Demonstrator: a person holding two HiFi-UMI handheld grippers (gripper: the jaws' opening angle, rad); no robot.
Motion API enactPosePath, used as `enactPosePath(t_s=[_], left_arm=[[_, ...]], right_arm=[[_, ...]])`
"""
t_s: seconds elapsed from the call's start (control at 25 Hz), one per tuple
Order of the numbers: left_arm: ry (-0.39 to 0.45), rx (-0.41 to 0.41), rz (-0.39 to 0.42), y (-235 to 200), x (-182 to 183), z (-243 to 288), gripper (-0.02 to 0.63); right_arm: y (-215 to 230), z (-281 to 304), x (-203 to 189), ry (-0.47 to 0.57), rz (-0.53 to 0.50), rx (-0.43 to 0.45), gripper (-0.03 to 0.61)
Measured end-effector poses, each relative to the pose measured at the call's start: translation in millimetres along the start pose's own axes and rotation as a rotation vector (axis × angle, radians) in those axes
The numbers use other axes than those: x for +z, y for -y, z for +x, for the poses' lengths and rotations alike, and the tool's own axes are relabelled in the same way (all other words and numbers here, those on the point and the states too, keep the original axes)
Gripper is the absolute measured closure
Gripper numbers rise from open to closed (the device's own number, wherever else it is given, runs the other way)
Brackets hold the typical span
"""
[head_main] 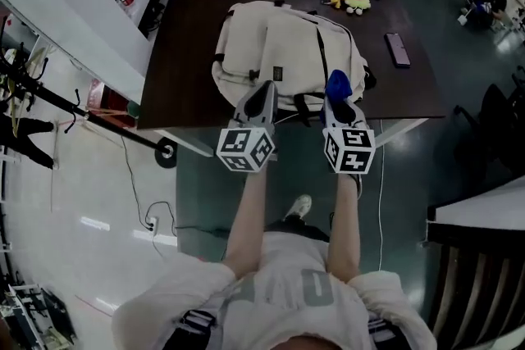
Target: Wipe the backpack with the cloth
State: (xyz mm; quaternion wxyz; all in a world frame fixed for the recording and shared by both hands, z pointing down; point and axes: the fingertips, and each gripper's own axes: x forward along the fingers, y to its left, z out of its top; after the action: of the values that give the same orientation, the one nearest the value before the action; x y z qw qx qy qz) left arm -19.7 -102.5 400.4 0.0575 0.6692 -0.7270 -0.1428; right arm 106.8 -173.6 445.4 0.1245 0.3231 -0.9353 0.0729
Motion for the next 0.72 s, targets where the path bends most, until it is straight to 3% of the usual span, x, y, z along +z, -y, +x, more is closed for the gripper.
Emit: enactPosePath(t_s=[0.12, 0.32, 0.52, 0.72], left_arm=[[0.068, -0.021, 0.021, 11, 31, -39, 0.609], [0.104, -0.027, 0.122, 35, 67, -140, 0.609], [0.096, -0.018, 0.158, 57, 87, -245, 0.609], [0.131, 0.019, 0.143, 70, 111, -319, 0.609]], right_arm=[[-38, -28, 20, 0.052, -0.058, 0.046, 0.535], [-101, -113, 32, 0.097, -0.155, 0.006, 0.535], [-147, -207, 26, 0.167, -0.084, -0.006, 0.535], [-170, -271, 23, 0.218, -0.050, -0.017, 0.535]])
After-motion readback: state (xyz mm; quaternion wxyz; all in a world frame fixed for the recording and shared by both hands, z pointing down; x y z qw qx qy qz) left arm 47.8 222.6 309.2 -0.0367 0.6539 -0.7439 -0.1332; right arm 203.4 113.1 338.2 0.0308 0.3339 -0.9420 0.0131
